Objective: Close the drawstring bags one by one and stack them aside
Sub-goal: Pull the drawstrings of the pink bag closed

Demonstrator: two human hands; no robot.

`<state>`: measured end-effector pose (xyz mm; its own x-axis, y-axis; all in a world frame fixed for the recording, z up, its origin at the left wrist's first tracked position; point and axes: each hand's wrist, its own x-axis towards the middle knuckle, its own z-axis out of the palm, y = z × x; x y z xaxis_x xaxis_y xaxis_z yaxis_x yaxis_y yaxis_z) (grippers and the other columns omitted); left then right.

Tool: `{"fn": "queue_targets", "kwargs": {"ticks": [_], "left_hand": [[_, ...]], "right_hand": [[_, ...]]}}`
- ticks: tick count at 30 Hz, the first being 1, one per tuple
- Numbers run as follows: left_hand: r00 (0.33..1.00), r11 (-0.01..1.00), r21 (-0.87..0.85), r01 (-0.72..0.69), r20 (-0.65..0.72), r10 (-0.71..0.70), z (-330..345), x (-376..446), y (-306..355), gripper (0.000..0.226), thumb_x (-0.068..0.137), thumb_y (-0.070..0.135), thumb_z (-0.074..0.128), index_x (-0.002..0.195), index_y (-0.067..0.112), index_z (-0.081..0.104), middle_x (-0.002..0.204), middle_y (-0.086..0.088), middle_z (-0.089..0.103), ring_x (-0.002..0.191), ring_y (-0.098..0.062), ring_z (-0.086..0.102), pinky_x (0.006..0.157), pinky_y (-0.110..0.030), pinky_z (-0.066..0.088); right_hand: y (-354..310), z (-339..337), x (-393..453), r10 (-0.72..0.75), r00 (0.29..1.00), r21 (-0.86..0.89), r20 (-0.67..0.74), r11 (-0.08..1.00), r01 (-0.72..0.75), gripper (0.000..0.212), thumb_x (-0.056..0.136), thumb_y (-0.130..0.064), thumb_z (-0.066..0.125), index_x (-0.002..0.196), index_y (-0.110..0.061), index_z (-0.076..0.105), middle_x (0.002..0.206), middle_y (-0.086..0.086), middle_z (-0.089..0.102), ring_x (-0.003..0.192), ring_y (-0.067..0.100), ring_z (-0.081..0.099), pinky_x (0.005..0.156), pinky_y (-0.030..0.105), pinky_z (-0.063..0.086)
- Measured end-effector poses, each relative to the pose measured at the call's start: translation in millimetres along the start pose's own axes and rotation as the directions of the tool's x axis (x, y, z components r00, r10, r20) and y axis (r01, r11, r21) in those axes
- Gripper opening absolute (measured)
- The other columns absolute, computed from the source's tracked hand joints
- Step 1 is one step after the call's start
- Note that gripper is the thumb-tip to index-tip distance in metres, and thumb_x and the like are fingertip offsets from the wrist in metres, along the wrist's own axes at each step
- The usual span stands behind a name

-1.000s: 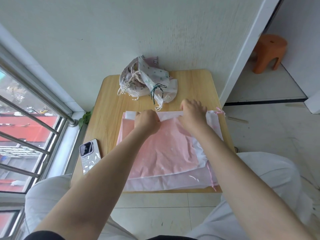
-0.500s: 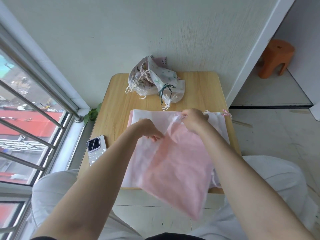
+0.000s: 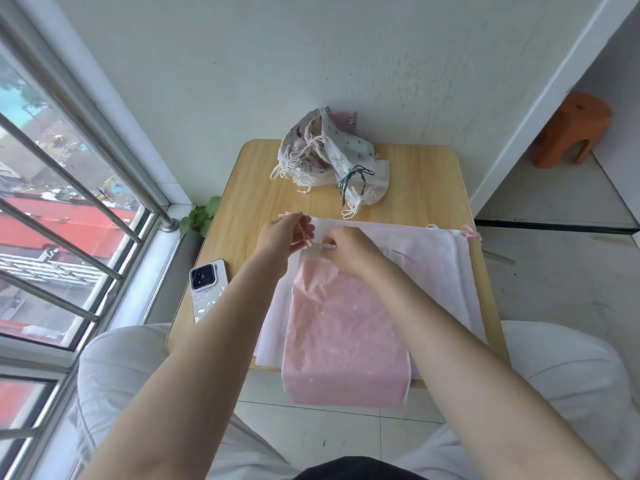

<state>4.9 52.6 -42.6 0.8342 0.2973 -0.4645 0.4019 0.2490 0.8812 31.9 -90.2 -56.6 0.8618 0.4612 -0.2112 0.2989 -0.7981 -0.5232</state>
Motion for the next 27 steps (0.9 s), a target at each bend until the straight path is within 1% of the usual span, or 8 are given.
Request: {"fn": "queue_targets", "kwargs": {"ticks": [3,7,10,12,14,21,24,27], "left_hand": [[0.994,0.986,-0.134,-0.099,0.029,0.103,-2.4,-0.2,5.9,0.025,0.099,0.017,0.049,0.083,0.005,0.064,0.072,-0.008,0.065,0.068,-0.020,0.065,0.075,-0.031,0.054],[0.946,0.926,0.211,-0.313,0.152,0.285,4.0,-8.6,10.1,0.028,0.097,0.018,0.051,0.078,0.006,0.067,0.065,-0.006,0.063,0.060,-0.018,0.057,0.068,-0.029,0.048],[0.904,0.478,0.779,-0.405,0.264,0.337,8.9,-6.2,2.7,0.030,0.094,0.028,0.049,0.076,0.016,0.071,0.070,0.000,0.067,0.069,-0.019,0.059,0.079,-0.030,0.042],[0.899,0.159,0.919,-0.360,0.296,0.323,5.9,-2.5,-4.1,0.032,0.098,0.032,0.042,0.086,0.021,0.071,0.080,0.003,0.065,0.082,-0.021,0.055,0.096,-0.034,0.032],[0.911,0.073,0.950,-0.305,0.269,0.313,0.2,2.1,-12.2,0.034,0.100,0.031,0.038,0.090,0.021,0.069,0.082,0.004,0.061,0.083,-0.020,0.050,0.096,-0.036,0.028],[0.920,0.303,0.933,-0.196,0.068,0.385,-11.2,11.7,-29.4,0.036,0.098,0.027,0.039,0.087,0.012,0.070,0.081,-0.006,0.067,0.080,-0.027,0.059,0.081,-0.036,0.035],[0.894,0.441,0.883,-0.161,-0.059,0.445,-17.4,11.7,-33.6,0.034,0.096,0.025,0.042,0.084,0.007,0.068,0.076,-0.008,0.063,0.077,-0.030,0.058,0.075,-0.037,0.041],[0.872,0.453,0.883,-0.119,-0.125,0.474,-29.3,11.3,-38.9,0.031,0.095,0.021,0.043,0.077,0.005,0.062,0.068,-0.005,0.053,0.075,-0.033,0.052,0.072,-0.037,0.036]], "right_hand": [[-1.8,5.6,-0.5,0.004,1.000,0.037,-0.005,0.999,-0.004,0.032,0.097,-0.034,0.053,0.072,-0.015,0.049,0.071,0.000,0.050,0.071,0.022,0.051,0.053,0.031,0.032],[-3.0,13.3,3.5,0.028,0.999,0.058,-0.016,0.998,-0.027,0.031,0.095,-0.041,0.053,0.083,-0.013,0.058,0.072,-0.002,0.054,0.074,0.021,0.056,0.053,0.029,0.032],[2.5,14.0,5.9,0.119,0.991,0.030,-0.058,0.993,-0.117,0.040,0.089,-0.056,0.053,0.072,-0.020,0.054,0.070,-0.003,0.057,0.068,0.021,0.055,0.052,0.029,0.031],[11.2,10.8,4.1,0.166,0.983,-0.025,-0.079,0.985,-0.169,0.046,0.086,-0.059,0.056,0.068,-0.017,0.054,0.067,-0.002,0.056,0.065,0.022,0.054,0.051,0.028,0.032],[23.6,5.7,2.0,0.209,0.975,-0.048,-0.080,0.976,-0.213,0.038,0.087,-0.050,0.060,0.072,-0.015,0.057,0.071,-0.001,0.059,0.069,0.021,0.057,0.054,0.027,0.035],[54.1,-17.7,-12.9,0.357,0.923,0.013,-0.142,0.933,-0.359,0.054,0.093,-0.055,0.043,0.056,-0.017,0.037,0.058,-0.002,0.046,0.060,0.022,0.048,0.049,0.026,0.027],[60.9,-21.1,-14.6,0.393,0.895,0.059,-0.213,0.919,-0.390,0.044,0.089,-0.041,0.044,0.054,-0.016,0.036,0.058,0.000,0.043,0.059,0.023,0.044,0.049,0.025,0.027],[71.1,-26.2,-15.0,0.436,0.867,0.203,-0.240,0.896,-0.394,0.034,0.085,-0.030,0.050,0.058,-0.017,0.035,0.059,0.000,0.038,0.056,0.022,0.036,0.051,0.029,0.024]]}}
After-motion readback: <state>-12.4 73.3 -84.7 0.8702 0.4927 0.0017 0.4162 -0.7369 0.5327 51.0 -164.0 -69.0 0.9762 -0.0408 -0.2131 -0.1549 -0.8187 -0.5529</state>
